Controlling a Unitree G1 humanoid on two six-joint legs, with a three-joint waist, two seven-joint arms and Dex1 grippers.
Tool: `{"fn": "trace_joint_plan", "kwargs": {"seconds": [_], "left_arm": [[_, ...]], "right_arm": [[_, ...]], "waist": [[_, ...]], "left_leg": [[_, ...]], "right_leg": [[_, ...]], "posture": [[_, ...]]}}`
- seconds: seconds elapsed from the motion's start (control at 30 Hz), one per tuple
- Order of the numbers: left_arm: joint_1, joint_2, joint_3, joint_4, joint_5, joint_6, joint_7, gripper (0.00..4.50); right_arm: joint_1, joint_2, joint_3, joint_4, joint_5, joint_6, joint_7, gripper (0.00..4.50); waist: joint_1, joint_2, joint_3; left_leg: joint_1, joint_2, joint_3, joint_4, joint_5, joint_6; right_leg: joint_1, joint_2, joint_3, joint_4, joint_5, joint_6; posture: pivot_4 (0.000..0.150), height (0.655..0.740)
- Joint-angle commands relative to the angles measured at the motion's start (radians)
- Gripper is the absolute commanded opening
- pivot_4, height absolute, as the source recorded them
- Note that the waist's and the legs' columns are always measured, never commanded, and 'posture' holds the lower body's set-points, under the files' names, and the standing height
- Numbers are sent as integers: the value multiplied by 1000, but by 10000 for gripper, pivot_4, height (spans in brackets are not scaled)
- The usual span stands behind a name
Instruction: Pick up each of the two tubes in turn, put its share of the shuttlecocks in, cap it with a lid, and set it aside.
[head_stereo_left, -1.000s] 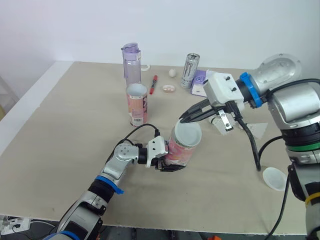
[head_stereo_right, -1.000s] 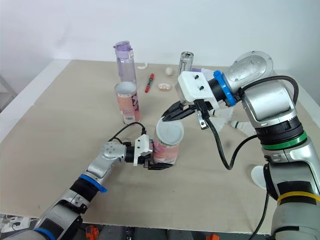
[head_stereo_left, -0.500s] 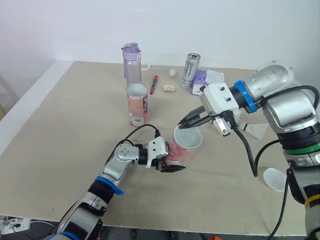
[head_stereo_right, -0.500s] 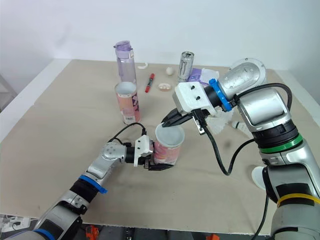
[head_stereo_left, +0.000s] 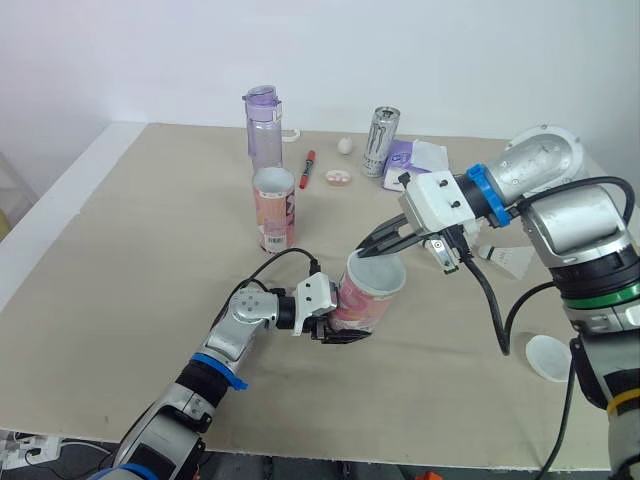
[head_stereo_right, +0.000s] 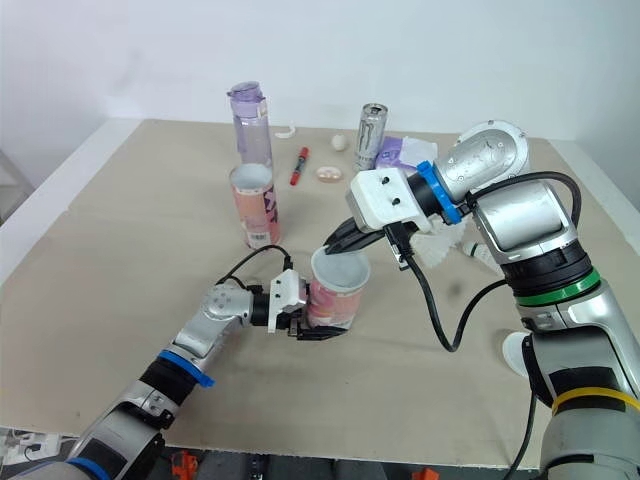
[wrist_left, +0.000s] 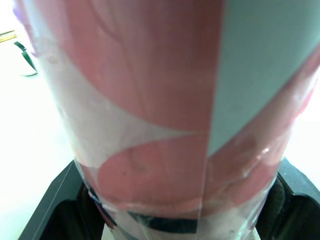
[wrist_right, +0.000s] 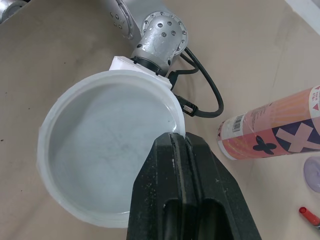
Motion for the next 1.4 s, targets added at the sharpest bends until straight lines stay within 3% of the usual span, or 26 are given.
{"fn": "trace_joint_plan", "kwargs": {"seconds": [0.03, 0.07, 0.33, 0.5, 0.6, 0.67, 0.8, 1.4], "left_arm": [[25, 20, -1, 46, 34, 40, 22, 33262], [26, 20, -1, 45, 33, 40, 22, 33262], [25, 24, 0, 45, 32, 43, 18, 33262], [22, 27, 5, 46, 29, 44, 18, 33262], [18, 25, 10, 45, 23, 47, 18, 33262], [16, 21, 10, 43, 19, 50, 18, 33262], [13, 17, 10, 41, 16, 55, 18, 33262], [22, 15, 11, 18, 15, 58, 31, 33262]], "right_arm": [[-23, 10, -15, 9, -14, -12, 39, 8191], [-31, 14, -26, 16, -14, -18, 31, 10262], [-78, 7, -116, 24, 57, 98, 0, 10262], [-30, -36, -212, -54, 176, 315, -24, 10262], [74, -60, -228, -167, 230, 404, -42, 2090], [133, -58, -223, -224, 240, 440, -71, 766], [182, -35, -199, -251, 208, 455, -120, 766], [199, -30, 9, -175, -30, 402, -135, 766]], "waist": [[0, 0, 0], [0, 0, 0], [0, 0, 0], [0, 0, 0], [1, -1, 0], [-1, 0, 0], [-1, 0, 0], [-1, -2, -2]], "left_leg": [[0, 0, 0, 0, 0, 0], [0, 0, 0, 0, 0, 0], [0, 0, 0, 0, 0, 0], [-1, 0, 0, 0, 0, 0], [-1, 0, 0, -1, 0, 0], [0, 0, 0, -2, 0, 0], [0, -1, 0, -1, 0, 0], [6, 0, -1, -2, 0, -1]], "right_leg": [[0, 0, 0, 0, 0, 0], [0, 0, 0, 0, 0, 0], [0, 0, 0, 0, 0, -1], [0, -1, 0, 0, 0, -1], [0, -2, -1, 0, 0, -1], [0, -2, 0, 0, -1, -1], [-1, -2, 0, 0, -3, 5], [1, -2, 0, -1, -4, 6]], "posture": [[1500, 7400], [1500, 7400], [1500, 7400], [1500, 7400], [1500, 7400], [1500, 7400], [1500, 7400], [1500, 7400]]}}
